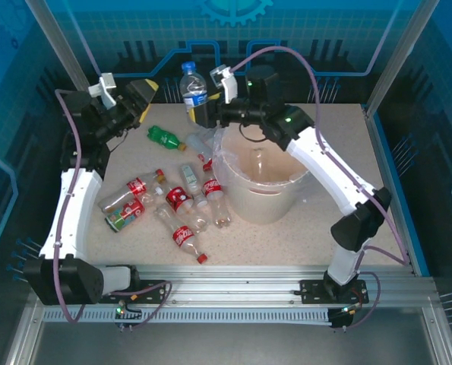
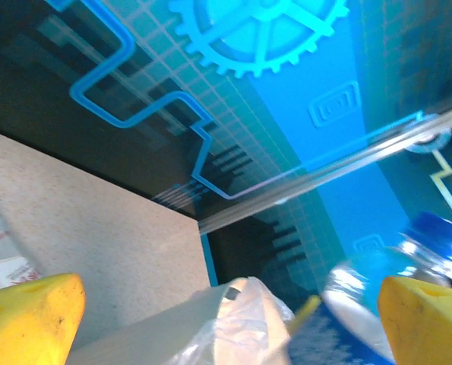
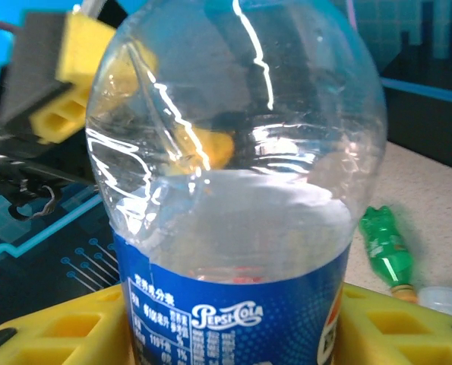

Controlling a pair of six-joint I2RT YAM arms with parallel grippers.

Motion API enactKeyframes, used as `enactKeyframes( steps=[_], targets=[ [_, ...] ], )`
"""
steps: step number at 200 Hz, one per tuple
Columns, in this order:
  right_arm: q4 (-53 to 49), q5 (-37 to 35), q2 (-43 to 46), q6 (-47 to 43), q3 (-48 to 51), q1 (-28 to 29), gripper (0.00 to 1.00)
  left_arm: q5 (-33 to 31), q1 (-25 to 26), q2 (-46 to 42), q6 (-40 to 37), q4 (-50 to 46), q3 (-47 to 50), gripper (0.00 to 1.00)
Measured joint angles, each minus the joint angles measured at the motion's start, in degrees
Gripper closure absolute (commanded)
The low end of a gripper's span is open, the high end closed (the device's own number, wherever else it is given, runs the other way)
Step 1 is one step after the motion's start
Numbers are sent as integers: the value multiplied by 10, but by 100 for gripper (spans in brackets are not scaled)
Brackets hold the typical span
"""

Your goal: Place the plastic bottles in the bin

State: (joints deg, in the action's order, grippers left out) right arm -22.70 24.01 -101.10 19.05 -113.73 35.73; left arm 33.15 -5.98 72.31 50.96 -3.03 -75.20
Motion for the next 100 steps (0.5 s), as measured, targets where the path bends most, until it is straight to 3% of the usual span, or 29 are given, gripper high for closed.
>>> enactKeyframes(
  steps=[37,100],
  targets=[
    [-113,-39,69,-49,-12,-34,49,-50,-2,30,-54,-80,1,1],
    [-388,-160,124,-147,-22,-62,56,-161,-2,189,-104,-134,11,3]
  ],
)
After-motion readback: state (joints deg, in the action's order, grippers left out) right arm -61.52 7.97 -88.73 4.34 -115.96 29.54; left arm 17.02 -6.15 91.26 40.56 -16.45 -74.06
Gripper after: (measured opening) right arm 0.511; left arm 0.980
